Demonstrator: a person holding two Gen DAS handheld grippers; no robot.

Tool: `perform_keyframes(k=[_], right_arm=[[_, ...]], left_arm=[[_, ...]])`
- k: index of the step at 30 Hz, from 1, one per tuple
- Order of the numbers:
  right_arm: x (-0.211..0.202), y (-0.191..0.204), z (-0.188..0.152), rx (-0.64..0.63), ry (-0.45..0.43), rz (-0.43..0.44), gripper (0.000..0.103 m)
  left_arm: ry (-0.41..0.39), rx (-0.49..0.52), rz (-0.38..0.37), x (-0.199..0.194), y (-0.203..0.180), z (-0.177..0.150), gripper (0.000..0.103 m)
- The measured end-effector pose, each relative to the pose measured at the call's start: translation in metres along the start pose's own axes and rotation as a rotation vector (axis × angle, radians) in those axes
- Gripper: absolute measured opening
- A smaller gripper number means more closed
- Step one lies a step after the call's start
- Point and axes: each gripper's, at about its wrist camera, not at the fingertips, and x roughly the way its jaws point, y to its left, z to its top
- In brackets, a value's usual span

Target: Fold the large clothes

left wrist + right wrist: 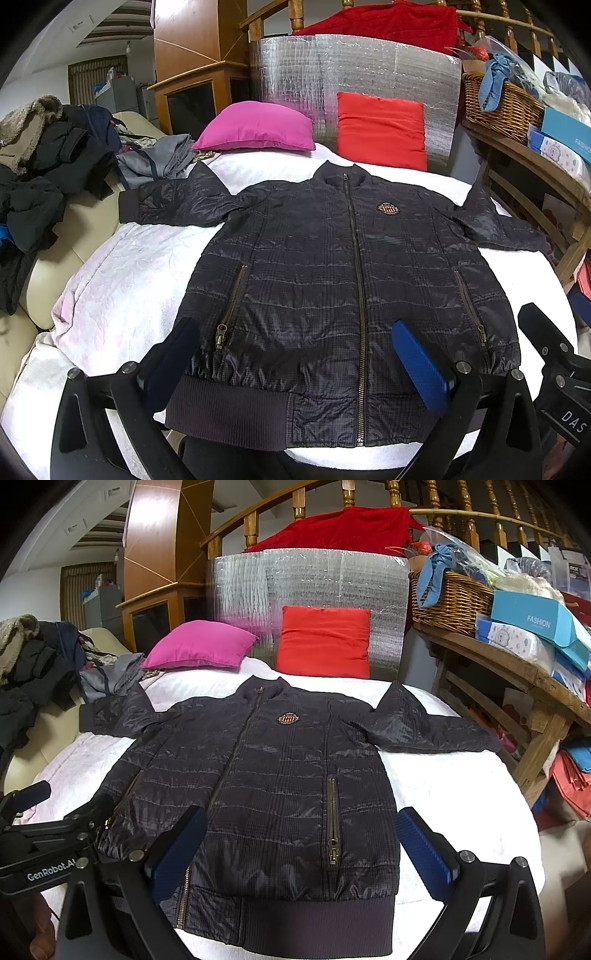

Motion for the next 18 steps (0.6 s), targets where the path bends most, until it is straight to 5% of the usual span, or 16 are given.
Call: perform_keyframes(k=[18], right_arm=[[0.0008, -0.0017, -0.0004, 0.003, 0.008, -0.002, 0.103]], left_arm=[[0.005, 0.008, -0.002, -0.0008, -0.003, 0.0006, 0.103]])
